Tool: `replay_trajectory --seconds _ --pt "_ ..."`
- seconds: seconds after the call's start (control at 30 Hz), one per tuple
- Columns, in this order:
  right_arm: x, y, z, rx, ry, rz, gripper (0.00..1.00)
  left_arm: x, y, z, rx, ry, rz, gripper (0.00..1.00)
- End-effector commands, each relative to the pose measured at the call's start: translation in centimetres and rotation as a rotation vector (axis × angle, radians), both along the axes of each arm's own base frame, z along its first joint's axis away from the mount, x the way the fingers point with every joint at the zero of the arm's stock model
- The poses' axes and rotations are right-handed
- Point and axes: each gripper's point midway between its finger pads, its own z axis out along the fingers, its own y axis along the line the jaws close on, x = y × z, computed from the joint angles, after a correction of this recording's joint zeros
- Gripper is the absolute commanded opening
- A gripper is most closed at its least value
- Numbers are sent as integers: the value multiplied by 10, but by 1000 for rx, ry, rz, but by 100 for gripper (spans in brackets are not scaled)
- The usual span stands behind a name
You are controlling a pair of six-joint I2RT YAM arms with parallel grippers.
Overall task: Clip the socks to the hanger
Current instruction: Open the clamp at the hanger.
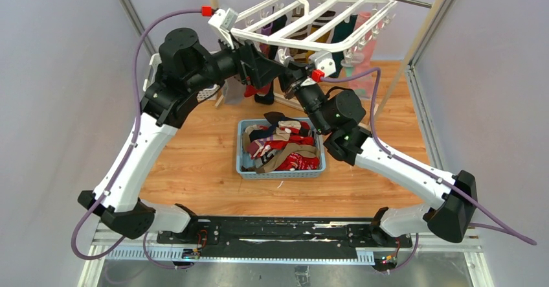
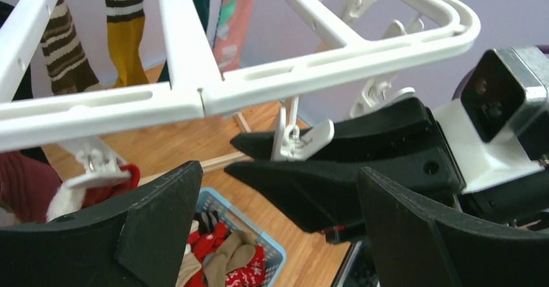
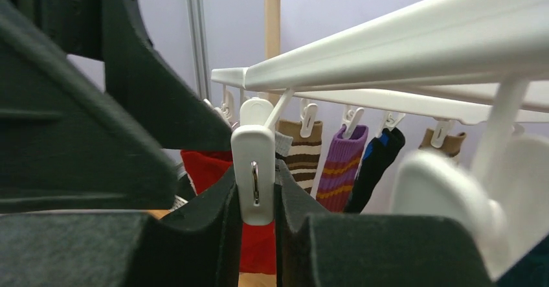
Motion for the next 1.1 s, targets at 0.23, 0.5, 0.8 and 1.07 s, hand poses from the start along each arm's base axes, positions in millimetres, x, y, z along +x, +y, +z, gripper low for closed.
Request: replay_trajectory --seconds 0.23,0.5,0.8,1.07 --pt "-15 22 6 4 20 84 0 14 -13 23 -39 -99 -10 92" --pt "-20 25 6 14 27 121 0 22 -20 23 -54 -89 -20 77" --pt "-21 28 6 7 38 135 0 31 -25 15 -44 -69 -14 69" --pt "-19 29 0 -4 55 134 2 35 -23 20 -64 -76 12 48"
